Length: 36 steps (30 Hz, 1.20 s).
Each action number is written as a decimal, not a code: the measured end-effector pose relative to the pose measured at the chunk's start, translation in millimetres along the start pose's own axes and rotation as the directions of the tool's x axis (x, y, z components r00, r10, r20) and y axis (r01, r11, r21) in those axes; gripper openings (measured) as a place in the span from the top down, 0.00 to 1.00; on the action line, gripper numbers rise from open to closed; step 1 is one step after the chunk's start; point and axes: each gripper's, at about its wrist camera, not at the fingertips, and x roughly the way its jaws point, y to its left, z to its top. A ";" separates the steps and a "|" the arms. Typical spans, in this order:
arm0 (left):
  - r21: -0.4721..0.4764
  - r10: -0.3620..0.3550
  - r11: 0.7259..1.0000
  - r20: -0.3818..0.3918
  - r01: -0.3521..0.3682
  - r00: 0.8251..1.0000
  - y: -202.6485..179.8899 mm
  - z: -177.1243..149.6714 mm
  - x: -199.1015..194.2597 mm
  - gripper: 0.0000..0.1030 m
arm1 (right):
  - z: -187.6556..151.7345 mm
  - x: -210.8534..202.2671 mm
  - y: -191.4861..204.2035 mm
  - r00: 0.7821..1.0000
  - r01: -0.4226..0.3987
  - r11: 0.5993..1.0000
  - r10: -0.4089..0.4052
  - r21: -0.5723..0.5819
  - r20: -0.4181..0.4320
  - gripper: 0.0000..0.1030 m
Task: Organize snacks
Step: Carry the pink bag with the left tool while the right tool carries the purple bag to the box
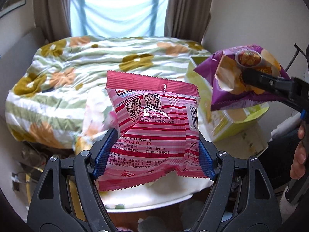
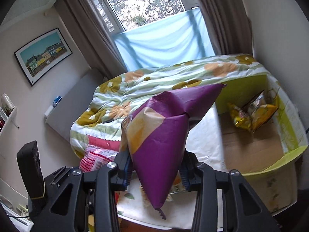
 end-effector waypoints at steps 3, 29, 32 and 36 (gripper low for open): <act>0.010 -0.006 1.000 0.014 0.006 1.000 -35.8 24.8 11.3 0.27 | 14.2 -13.6 -29.1 1.000 0.013 1.000 -0.013 -0.007 0.009 0.64; 0.003 -0.030 1.000 -0.233 0.031 0.972 -230.5 80.6 185.4 0.04 | 34.6 -13.0 -252.0 0.974 0.145 0.989 -0.140 0.018 -0.178 0.64; 0.009 -0.025 1.000 -0.243 0.028 0.970 -227.1 77.8 182.5 0.04 | 31.4 -14.6 -250.8 0.972 0.150 0.989 -0.145 0.015 -0.187 0.64; -0.018 -0.044 0.999 -0.234 0.041 0.971 -214.6 74.8 168.3 0.04 | 30.9 -8.2 -248.9 0.968 0.156 0.988 -0.156 -0.015 -0.199 0.64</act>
